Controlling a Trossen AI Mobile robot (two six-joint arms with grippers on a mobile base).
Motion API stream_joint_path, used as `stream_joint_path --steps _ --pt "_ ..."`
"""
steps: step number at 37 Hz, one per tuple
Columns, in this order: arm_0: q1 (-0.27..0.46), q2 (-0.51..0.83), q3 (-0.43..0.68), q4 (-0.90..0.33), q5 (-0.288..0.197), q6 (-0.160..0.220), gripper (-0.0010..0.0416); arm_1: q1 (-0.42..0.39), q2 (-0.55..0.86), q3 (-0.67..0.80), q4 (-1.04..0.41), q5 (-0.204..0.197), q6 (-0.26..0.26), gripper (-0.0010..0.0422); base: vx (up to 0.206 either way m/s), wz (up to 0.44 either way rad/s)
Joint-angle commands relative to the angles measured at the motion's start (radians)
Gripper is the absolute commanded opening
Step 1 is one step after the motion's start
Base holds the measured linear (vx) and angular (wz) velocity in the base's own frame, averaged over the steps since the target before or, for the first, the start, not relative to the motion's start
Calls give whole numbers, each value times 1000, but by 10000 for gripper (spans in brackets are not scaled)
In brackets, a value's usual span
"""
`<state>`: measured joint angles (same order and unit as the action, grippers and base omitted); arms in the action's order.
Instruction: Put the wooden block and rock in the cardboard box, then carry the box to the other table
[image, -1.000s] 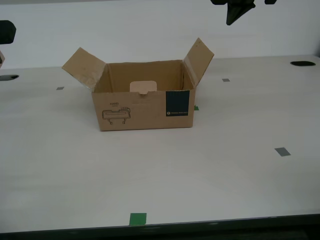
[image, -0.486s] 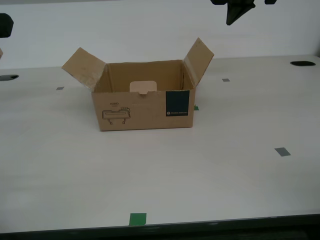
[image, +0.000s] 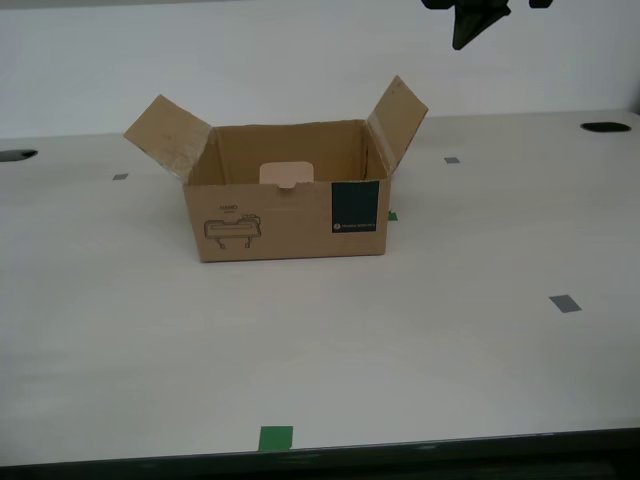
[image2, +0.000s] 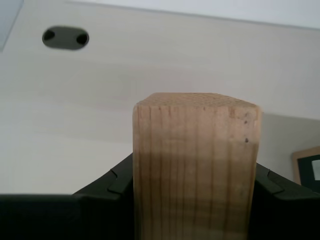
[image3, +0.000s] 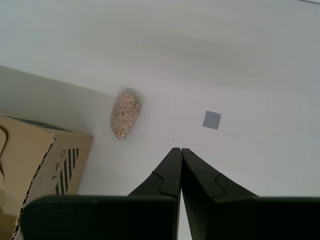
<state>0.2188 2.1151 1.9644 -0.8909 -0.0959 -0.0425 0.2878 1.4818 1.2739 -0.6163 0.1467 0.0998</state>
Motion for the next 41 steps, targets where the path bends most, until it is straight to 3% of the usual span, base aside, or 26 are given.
stream_joint_path --steps 1,4,17,41 --pt "0 0 1 0 1 2 -1 -30 -12 42 -26 56 0 -1 0 0" --pt "0 0 1 0 0 6 -1 -61 -15 77 -43 82 -8 -1 0 0" --pt "1 0 1 -6 0 8 -1 -230 -15 181 -48 79 -41 -1 0 0" --pt "5 0 1 -6 0 14 -1 -515 -14 180 -9 79 -91 -1 0 0"
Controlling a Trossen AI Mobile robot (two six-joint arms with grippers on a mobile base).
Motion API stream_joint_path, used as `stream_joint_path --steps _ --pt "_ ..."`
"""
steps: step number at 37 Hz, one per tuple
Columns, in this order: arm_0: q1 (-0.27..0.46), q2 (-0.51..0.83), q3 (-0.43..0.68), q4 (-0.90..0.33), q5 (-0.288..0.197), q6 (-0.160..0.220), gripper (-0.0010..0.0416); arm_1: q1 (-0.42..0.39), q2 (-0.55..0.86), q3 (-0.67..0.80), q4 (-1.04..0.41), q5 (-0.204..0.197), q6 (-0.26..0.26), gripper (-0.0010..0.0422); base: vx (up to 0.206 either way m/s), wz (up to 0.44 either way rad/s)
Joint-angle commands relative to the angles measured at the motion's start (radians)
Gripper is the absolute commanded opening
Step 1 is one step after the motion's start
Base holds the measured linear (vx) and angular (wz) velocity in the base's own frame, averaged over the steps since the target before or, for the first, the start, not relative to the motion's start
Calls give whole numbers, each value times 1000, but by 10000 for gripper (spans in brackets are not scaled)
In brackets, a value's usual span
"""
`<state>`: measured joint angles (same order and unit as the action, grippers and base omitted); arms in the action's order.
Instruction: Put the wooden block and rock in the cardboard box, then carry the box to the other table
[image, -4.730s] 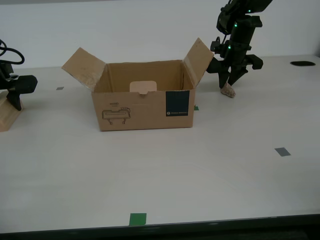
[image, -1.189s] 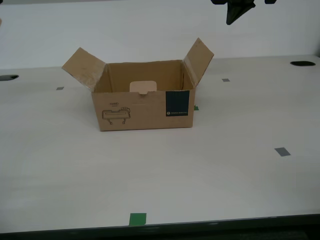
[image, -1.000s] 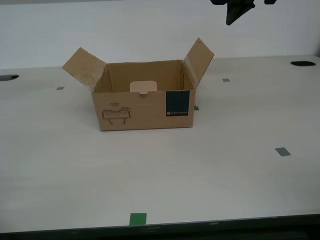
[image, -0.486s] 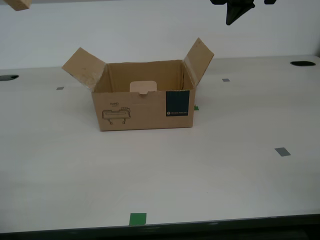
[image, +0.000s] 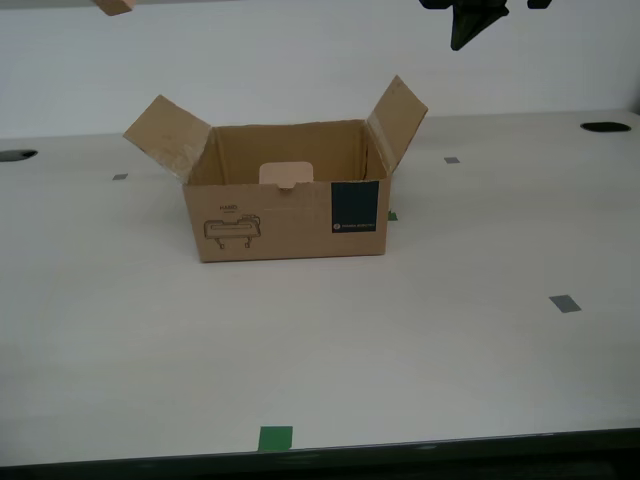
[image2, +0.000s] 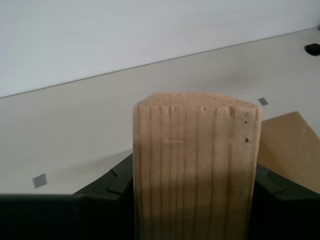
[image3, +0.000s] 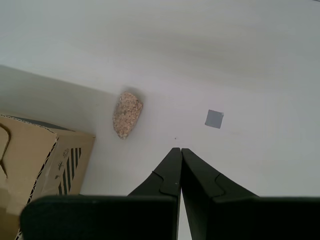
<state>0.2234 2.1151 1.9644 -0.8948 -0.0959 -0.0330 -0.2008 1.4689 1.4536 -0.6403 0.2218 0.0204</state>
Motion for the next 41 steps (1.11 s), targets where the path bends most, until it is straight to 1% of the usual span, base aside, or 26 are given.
stream_joint_path --steps 1,5,8,17,33,41 --pt "1 0 1 -3 0 5 -1 -35 -1 0 19 4 -14 -1 0 0" --pt "1 0 1 -3 0 6 -1 -67 11 -1 43 -5 -17 -1 0 0" --pt "1 0 1 -1 0 7 -1 -86 33 -1 53 -4 -29 -1 0 0" --pt "2 0 1 -4 0 7 -1 -145 176 -1 60 -4 -48 -1 0 0" --pt "3 0 1 -4 0 7 -1 -274 372 -1 123 -4 -72 -1 0 0" --pt "3 0 1 -4 0 7 -1 -297 478 -1 169 -5 -74 0 0 0"
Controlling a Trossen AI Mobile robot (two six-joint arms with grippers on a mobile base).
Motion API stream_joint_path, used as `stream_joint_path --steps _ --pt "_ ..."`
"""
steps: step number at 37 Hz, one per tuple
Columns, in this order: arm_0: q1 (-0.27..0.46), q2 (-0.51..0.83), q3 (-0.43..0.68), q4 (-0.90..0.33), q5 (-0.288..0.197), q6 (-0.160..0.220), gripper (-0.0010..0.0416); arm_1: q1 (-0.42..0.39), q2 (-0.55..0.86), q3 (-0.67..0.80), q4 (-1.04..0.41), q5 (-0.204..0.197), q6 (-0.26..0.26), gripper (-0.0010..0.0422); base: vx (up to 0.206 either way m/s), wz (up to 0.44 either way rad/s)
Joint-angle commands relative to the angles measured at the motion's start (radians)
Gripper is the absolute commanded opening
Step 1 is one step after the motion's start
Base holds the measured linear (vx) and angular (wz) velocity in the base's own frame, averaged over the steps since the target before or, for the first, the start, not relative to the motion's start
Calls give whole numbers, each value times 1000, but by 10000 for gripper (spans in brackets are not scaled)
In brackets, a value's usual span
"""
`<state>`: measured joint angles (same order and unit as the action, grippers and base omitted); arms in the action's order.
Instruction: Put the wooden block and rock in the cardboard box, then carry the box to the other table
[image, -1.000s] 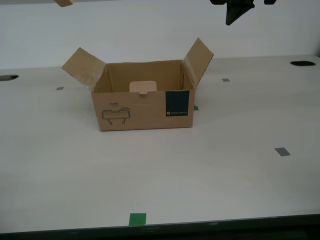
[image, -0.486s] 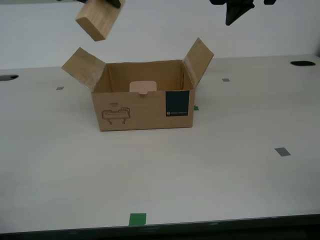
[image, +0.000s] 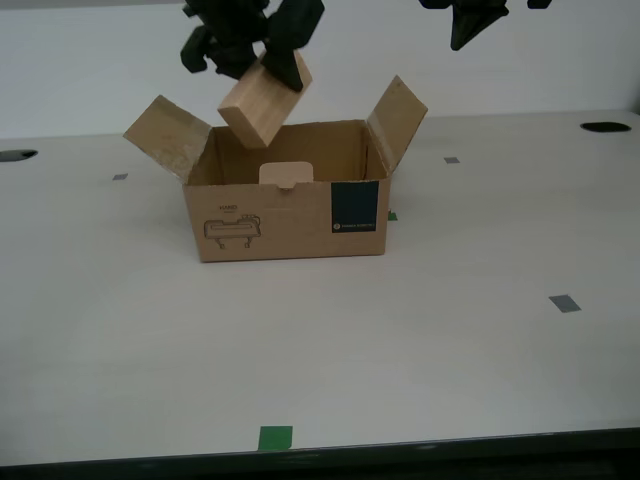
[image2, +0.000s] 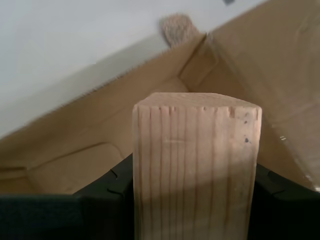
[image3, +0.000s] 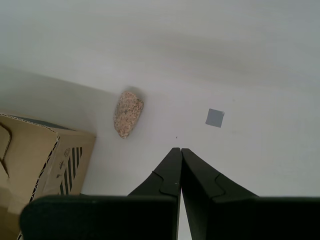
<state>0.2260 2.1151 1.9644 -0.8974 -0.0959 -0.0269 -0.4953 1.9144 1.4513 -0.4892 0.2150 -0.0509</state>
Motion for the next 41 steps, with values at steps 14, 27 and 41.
stream_joint_path --steps 14,27,41 --pt "1 0 1 -8 0 1 -1 -3 88 2 23 -7 -6 0 0 0" --pt "2 0 1 -8 0 1 -1 -3 90 2 24 -7 -6 16 0 0" --pt "3 0 1 -9 0 1 -1 -4 89 2 23 -7 -32 162 0 0"
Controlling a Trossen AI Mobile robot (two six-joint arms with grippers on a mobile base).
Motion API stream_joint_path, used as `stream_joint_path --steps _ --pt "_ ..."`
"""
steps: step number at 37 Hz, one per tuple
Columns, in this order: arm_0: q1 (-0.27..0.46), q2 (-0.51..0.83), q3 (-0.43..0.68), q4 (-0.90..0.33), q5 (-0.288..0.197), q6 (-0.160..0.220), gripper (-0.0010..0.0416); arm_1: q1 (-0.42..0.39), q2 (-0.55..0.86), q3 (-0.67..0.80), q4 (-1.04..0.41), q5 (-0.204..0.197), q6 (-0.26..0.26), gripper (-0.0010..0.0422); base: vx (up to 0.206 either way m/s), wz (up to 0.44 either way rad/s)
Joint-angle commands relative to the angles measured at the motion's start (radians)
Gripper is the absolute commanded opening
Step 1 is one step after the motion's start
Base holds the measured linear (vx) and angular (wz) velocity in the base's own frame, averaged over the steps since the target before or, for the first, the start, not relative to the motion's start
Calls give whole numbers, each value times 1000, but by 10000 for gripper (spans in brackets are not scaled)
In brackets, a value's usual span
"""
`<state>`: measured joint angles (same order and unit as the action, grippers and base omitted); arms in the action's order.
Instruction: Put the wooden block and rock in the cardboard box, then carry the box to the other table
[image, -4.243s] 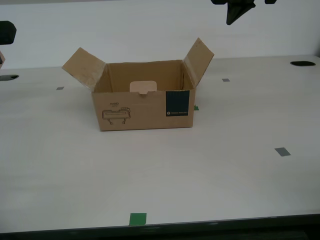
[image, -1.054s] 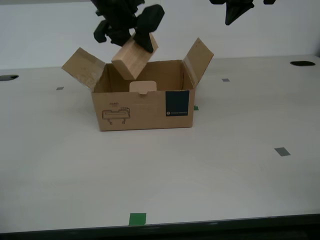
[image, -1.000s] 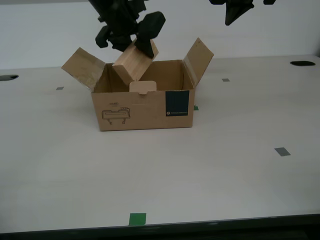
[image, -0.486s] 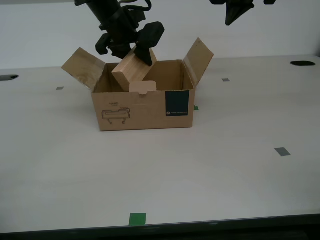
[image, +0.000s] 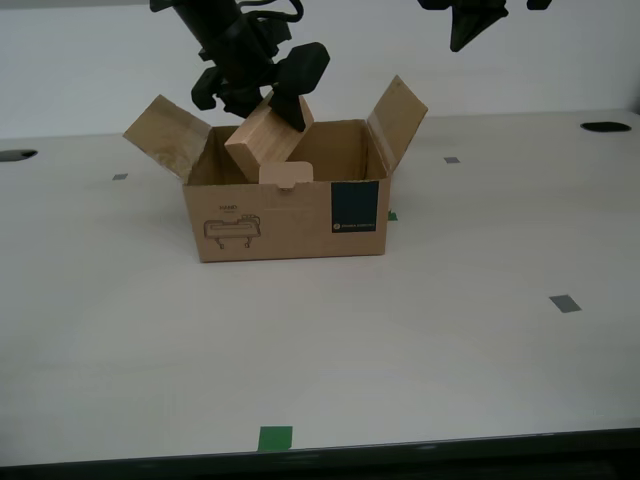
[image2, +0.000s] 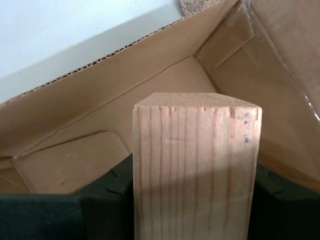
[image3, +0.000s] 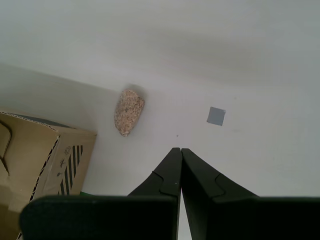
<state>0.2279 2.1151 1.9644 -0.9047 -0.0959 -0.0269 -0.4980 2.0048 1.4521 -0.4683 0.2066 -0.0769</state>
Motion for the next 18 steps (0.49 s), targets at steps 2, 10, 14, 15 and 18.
stream_joint_path --steps 2,10,14,15,18 --pt "1 0 1 -2 0 1 -1 -2 -1 1 2 1 -6 184 0 0" --pt "1 0 1 -3 0 1 -1 -2 -2 1 1 1 -10 250 0 0" --pt "2 0 1 -3 0 1 -1 -2 -3 1 2 1 -24 272 0 0" --pt "2 0 1 -3 0 1 -1 -2 -3 1 2 1 -30 276 0 0" --pt "2 0 1 -6 0 1 -1 -2 -8 1 3 1 -40 284 0 0"
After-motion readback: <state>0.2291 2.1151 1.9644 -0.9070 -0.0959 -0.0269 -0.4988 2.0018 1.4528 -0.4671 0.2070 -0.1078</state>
